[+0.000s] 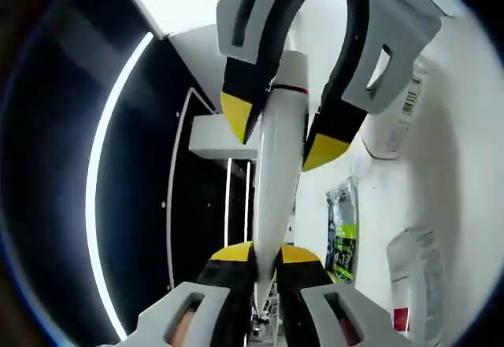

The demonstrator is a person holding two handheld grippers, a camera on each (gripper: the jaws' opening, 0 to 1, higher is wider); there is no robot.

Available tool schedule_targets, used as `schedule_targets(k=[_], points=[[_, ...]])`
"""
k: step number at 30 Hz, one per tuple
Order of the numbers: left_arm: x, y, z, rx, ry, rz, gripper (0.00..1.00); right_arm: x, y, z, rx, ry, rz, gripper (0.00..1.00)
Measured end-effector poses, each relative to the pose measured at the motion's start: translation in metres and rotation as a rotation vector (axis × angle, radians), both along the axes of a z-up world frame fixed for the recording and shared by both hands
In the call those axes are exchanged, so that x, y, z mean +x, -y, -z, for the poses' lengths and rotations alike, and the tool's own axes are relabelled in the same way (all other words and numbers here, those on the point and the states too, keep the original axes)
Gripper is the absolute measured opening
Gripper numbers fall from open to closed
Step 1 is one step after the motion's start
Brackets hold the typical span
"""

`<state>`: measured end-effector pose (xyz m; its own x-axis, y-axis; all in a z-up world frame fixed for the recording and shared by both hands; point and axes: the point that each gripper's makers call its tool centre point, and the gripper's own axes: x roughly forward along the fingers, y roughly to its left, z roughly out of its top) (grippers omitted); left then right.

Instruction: Arrange the skincare products in the storage area until every visible bottle or jar stands upright without overlapping.

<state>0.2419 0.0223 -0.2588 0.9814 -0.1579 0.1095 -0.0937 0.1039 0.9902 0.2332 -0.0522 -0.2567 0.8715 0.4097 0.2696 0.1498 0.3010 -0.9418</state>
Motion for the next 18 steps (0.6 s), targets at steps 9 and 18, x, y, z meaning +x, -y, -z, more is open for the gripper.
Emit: schedule_targets(k=[9, 18], points=[[-0.010, 0.011, -0.016, -0.026, 0.090, 0.055, 0.13, 0.010, 0.009, 0.000, 0.033, -0.062, 0.018, 0.22], [-0.004, 0.018, -0.018, -0.182, 0.047, 0.196, 0.19, 0.013, 0.019, -0.005, 0.042, -0.087, 0.042, 0.20]])
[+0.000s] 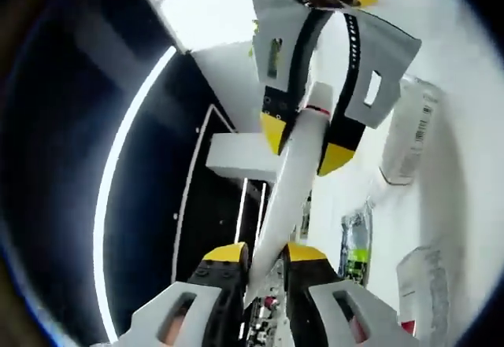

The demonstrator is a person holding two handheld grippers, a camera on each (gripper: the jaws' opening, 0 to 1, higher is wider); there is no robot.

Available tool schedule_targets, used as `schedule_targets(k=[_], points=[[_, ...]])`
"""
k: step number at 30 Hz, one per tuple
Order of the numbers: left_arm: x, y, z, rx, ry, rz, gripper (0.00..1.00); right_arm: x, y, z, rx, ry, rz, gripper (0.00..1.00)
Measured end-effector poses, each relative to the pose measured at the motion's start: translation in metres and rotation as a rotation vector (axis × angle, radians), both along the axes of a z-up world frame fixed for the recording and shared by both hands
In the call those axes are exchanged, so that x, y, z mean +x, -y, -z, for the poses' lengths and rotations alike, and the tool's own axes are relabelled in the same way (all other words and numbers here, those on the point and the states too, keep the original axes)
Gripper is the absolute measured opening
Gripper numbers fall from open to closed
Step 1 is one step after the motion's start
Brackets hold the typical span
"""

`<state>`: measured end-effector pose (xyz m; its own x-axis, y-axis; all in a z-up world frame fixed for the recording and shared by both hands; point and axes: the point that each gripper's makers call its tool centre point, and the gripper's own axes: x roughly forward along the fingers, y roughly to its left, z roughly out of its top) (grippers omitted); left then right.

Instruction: Arrange the skincare products in the storage area until every visible bottle or jar stands upright without overlapping.

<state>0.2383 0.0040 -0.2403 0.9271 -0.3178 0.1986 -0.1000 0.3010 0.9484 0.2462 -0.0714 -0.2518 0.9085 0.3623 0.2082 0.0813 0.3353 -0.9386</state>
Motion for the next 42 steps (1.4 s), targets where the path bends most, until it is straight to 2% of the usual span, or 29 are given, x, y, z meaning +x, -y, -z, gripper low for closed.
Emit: schedule_targets(k=[1, 2, 3, 6, 7, 8, 11, 14, 17, 21, 23, 27, 30, 32, 33, 35, 37, 39, 40, 41, 42], points=[[-0.002, 0.000, -0.003, -0.065, -0.015, 0.035, 0.20, 0.000, 0.001, 0.000, 0.004, 0.002, 0.003, 0.20], [-0.002, 0.000, -0.004, -0.088, -0.020, 0.048, 0.21, 0.001, 0.002, -0.002, 0.008, 0.005, 0.007, 0.20], [-0.003, -0.001, -0.007, -0.159, -0.042, 0.095, 0.22, 0.001, 0.004, -0.003, 0.014, 0.007, 0.012, 0.20], [-0.002, 0.000, -0.008, -0.278, -0.091, 0.161, 0.26, 0.005, 0.011, -0.006, 0.022, 0.010, 0.039, 0.20], [-0.002, -0.003, -0.009, -0.346, -0.122, 0.181, 0.28, 0.006, 0.013, -0.007, 0.035, 0.002, 0.046, 0.20], [-0.001, -0.009, -0.011, -0.427, -0.149, 0.184, 0.28, 0.008, 0.017, -0.005, 0.069, -0.021, 0.055, 0.20], [0.003, -0.023, -0.016, -0.538, -0.193, 0.186, 0.30, 0.012, 0.029, -0.011, 0.184, -0.055, 0.059, 0.20], [0.014, -0.034, -0.010, -0.670, -0.271, 0.179, 0.34, 0.013, 0.041, -0.019, 0.282, -0.053, 0.058, 0.20], [0.015, -0.042, 0.002, -0.757, -0.367, 0.156, 0.39, 0.013, 0.047, -0.024, 0.382, -0.076, 0.029, 0.20], [0.028, -0.039, 0.014, -0.838, -0.458, 0.175, 0.41, 0.016, 0.056, -0.029, 0.527, -0.116, 0.007, 0.20], [0.028, -0.041, 0.013, -0.833, -0.446, 0.164, 0.41, 0.019, 0.057, -0.028, 0.567, -0.140, -0.015, 0.20], [0.027, -0.039, 0.016, -0.853, -0.467, 0.170, 0.42, 0.025, 0.060, -0.027, 0.738, -0.223, -0.075, 0.20], [0.026, -0.036, 0.017, -0.870, -0.484, 0.187, 0.41, 0.027, 0.059, -0.026, 0.896, -0.305, -0.170, 0.20], [0.025, -0.031, 0.017, -0.878, -0.504, 0.216, 0.41, 0.026, 0.058, -0.027, 0.965, -0.339, -0.212, 0.20], [0.024, -0.025, 0.017, -0.883, -0.521, 0.253, 0.41, 0.025, 0.055, -0.027, 1.023, -0.377, -0.257, 0.20], [0.020, -0.017, 0.017, -0.928, -0.569, 0.311, 0.41, 0.021, 0.052, -0.029, 1.067, -0.411, -0.316, 0.20], [0.013, -0.004, 0.015, -0.976, -0.640, 0.421, 0.42, 0.016, 0.044, -0.033, 1.136, -0.467, -0.408, 0.20], [0.005, 0.006, 0.010, -1.090, -0.748, 0.571, 0.43, 0.012, 0.030, -0.034, 1.207, -0.571, -0.520, 0.20], [0.001, 0.010, 0.007, -1.117, -0.785, 0.629, 0.44, 0.011, 0.028, -0.034, 1.219, -0.588, -0.536, 0.20], [-0.010, 0.013, 0.003, -1.142, -0.835, 0.704, 0.44, 0.005, 0.021, -0.032, 1.250, -0.632, -0.581, 0.20], [-0.014, 0.015, 0.002, -1.149, -0.856, 0.729, 0.43, 0.005, 0.019, -0.032, 1.256, -0.644, -0.594, 0.20]])
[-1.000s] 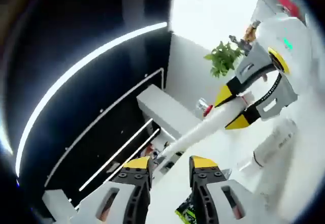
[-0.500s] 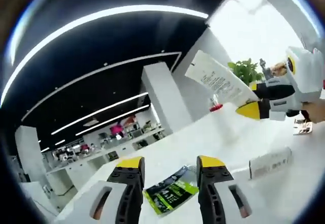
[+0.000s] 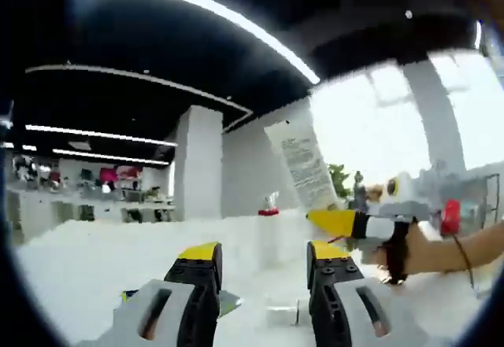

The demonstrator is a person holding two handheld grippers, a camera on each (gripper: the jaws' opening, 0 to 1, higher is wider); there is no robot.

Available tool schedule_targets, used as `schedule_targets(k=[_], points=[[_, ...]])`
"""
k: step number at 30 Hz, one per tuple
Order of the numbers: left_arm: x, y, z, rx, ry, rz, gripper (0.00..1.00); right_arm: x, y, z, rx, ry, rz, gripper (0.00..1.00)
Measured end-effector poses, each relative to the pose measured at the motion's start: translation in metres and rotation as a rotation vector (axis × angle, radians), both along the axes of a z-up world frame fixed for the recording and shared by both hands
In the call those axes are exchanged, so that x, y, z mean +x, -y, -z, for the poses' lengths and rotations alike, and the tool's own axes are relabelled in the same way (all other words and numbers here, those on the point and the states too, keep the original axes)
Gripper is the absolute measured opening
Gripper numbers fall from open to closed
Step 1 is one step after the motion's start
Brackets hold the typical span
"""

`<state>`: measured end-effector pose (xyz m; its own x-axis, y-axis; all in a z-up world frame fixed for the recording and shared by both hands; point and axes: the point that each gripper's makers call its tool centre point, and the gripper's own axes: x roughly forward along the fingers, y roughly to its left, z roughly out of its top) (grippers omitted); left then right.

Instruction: Arrange the skincare products in the storage area until every visible bottle or jar stands upright without overlapping.

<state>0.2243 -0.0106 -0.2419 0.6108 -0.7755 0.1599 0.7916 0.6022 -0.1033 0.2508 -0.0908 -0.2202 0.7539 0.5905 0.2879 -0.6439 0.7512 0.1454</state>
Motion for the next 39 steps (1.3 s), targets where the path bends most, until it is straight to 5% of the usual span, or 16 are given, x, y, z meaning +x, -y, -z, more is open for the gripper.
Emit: schedule_targets(k=[2, 4, 8, 11, 14, 16, 19, 22, 28, 34, 39], points=[[-0.007, 0.003, -0.003, -0.029, -0.019, 0.055, 0.44, -0.011, -0.014, 0.002, 0.082, -0.061, -0.136, 0.20], [-0.014, 0.007, -0.009, -0.055, -0.003, 0.088, 0.44, -0.017, -0.021, 0.003, 0.113, -0.103, -0.220, 0.20], [-0.026, 0.013, -0.014, -0.108, -0.061, 0.181, 0.51, -0.041, -0.044, 0.000, 0.172, -0.152, -0.417, 0.20], [-0.032, 0.010, -0.020, -0.146, -0.081, 0.253, 0.51, -0.055, -0.058, 0.005, 0.142, -0.170, -0.471, 0.20], [-0.043, 0.005, -0.037, -0.287, -0.103, 0.361, 0.48, -0.067, -0.070, 0.011, 0.094, -0.177, -0.511, 0.19], [-0.036, -0.002, -0.034, -0.310, -0.158, 0.348, 0.39, -0.073, -0.077, 0.018, 0.045, -0.191, -0.546, 0.19], [-0.032, -0.008, -0.037, -0.309, -0.114, 0.330, 0.22, -0.089, -0.084, 0.016, 0.027, -0.161, -0.592, 0.20], [-0.041, -0.005, -0.047, -0.365, -0.114, 0.402, 0.19, -0.094, -0.083, 0.014, 0.020, -0.150, -0.610, 0.20], [-0.061, 0.004, -0.051, -0.307, -0.068, 0.466, 0.11, -0.120, -0.096, 0.024, -0.052, -0.162, -0.720, 0.22], [-0.066, 0.008, -0.038, -0.232, -0.191, 0.517, 0.06, -0.117, -0.097, 0.035, -0.135, -0.151, -0.700, 0.22], [-0.065, 0.012, -0.030, -0.172, -0.218, 0.512, 0.06, -0.117, -0.089, 0.030, -0.131, -0.123, -0.689, 0.23]])
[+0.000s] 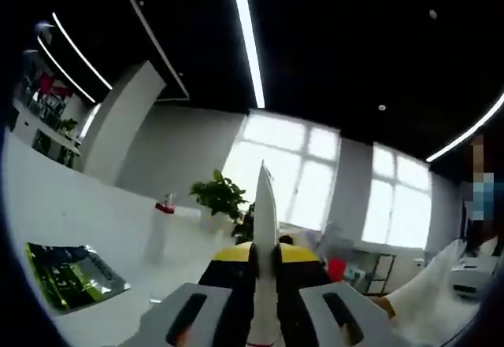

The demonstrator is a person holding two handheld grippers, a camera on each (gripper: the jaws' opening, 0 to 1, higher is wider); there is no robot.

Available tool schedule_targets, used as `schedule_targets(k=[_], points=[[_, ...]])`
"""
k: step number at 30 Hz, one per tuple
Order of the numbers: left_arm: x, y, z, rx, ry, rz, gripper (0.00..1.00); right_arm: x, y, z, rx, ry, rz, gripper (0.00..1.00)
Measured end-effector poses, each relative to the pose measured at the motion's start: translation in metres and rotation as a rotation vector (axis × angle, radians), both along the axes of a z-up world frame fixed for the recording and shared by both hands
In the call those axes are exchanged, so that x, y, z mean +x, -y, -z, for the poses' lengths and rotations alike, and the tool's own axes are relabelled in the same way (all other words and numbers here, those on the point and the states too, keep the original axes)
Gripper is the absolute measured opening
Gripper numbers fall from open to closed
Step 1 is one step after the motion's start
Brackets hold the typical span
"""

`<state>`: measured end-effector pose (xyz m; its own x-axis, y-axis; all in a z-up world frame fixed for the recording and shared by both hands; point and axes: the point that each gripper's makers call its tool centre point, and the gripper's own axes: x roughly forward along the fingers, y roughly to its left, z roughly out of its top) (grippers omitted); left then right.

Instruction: Arrange the skincare products in the storage area until every visible bottle or jar stands upright without overlapping.

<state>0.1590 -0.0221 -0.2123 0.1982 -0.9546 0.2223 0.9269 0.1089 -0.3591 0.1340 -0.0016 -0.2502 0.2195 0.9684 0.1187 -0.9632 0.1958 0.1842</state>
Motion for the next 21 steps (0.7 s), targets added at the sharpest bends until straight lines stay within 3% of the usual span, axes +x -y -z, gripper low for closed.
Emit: schedule_targets(k=[2, 7, 9, 10, 13, 18, 21], points=[[-0.003, 0.002, 0.001, 0.012, 0.014, 0.005, 0.06, -0.001, 0.004, -0.002, -0.001, 0.024, 0.006, 0.22], [-0.010, 0.006, 0.005, 0.049, 0.038, 0.029, 0.07, -0.007, 0.000, 0.006, -0.039, 0.010, -0.021, 0.21], [-0.012, 0.009, 0.010, 0.086, 0.049, 0.050, 0.07, -0.014, -0.003, 0.015, -0.080, -0.038, -0.041, 0.21], [-0.016, 0.010, 0.014, 0.113, 0.085, 0.058, 0.08, -0.016, -0.004, 0.018, -0.093, -0.062, -0.047, 0.20], [-0.020, 0.011, 0.015, 0.112, 0.068, 0.077, 0.09, -0.009, -0.004, 0.020, -0.100, -0.108, -0.072, 0.19], [-0.013, 0.008, 0.020, 0.079, 0.022, 0.106, 0.12, 0.003, -0.003, 0.022, -0.108, -0.119, -0.071, 0.16], [-0.013, 0.010, 0.018, 0.061, 0.025, 0.096, 0.14, 0.009, 0.000, 0.020, -0.106, -0.139, -0.069, 0.15]])
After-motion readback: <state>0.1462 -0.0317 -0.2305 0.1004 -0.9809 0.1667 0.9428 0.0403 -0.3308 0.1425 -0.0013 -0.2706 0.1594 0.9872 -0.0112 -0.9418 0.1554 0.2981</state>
